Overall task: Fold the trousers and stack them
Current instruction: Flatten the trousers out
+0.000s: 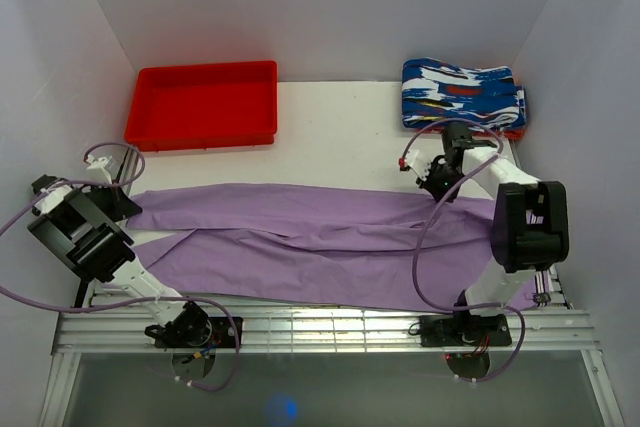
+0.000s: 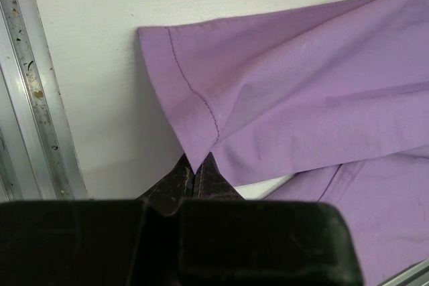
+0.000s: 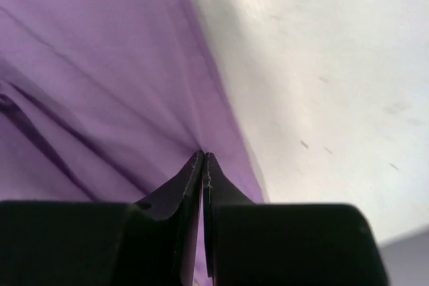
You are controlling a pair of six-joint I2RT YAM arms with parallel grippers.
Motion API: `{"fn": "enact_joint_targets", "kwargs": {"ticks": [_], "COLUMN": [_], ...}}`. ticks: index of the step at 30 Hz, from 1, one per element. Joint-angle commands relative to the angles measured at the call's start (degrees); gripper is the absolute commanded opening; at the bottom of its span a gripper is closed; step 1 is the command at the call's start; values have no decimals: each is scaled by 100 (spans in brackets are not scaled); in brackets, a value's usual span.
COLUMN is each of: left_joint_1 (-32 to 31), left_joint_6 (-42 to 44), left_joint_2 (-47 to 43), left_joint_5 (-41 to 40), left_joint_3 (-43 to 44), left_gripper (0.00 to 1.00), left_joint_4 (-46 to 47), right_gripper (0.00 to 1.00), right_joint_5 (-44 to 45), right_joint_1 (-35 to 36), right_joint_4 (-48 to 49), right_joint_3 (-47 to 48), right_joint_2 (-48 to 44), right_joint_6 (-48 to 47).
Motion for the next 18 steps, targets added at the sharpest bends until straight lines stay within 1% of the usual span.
{"fn": "enact_joint_targets", "kwargs": {"ticks": [1, 3, 4, 6, 9, 10, 12, 13, 14, 15, 16, 18], "left_joint_1": [38, 65, 74, 74, 74, 82, 74, 74, 74, 65, 74, 74], "left_joint_6": [211, 212, 177, 19, -358, -455, -658, -728, -738, -729, -685, -624], "left_joint_2": [-649, -816, -896, -1107, -1327, -1362, -1415, -1389, -1354, -1275, -1240, -1178], "left_joint_5": [377, 430, 448, 500, 562, 597, 623, 641, 641, 606, 580, 553], "left_joint_3": [6, -47, -90, -222, -433, -460, -512, -495, -460, -364, -320, -276], "left_gripper": [0, 0, 0, 0, 0, 0, 0, 0, 0, 0, 0, 0], "left_joint_4": [-120, -42, 11, 239, 740, 837, 1179, 1207, 1172, 1128, 1093, 952], "right_gripper": [8, 8, 8, 8, 8, 8, 8, 8, 8, 13, 33, 52], "right_joint_5": [415, 582, 749, 786, 821, 960, 883, 473, 217, -64, -572, -883], "right_joint_1": [-213, -249, -240, -249, -231, -222, -222, -231, -231, -231, -231, -231], "right_joint_4": [353, 713, 871, 1371, 1663, 1716, 1621, 1315, 886, 368, -647, -1278], "right_joint_3": [339, 594, 630, 639, 656, 683, 866, 1042, 1261, 1498, 1883, 2019], "right_joint_2": [-853, -1205, -1301, -1495, -1365, -1251, -864, -689, -322, -135, 223, 454], "right_joint_6": [80, 186, 186, 195, 134, 160, 230, 291, 274, 213, -5, -130]}}
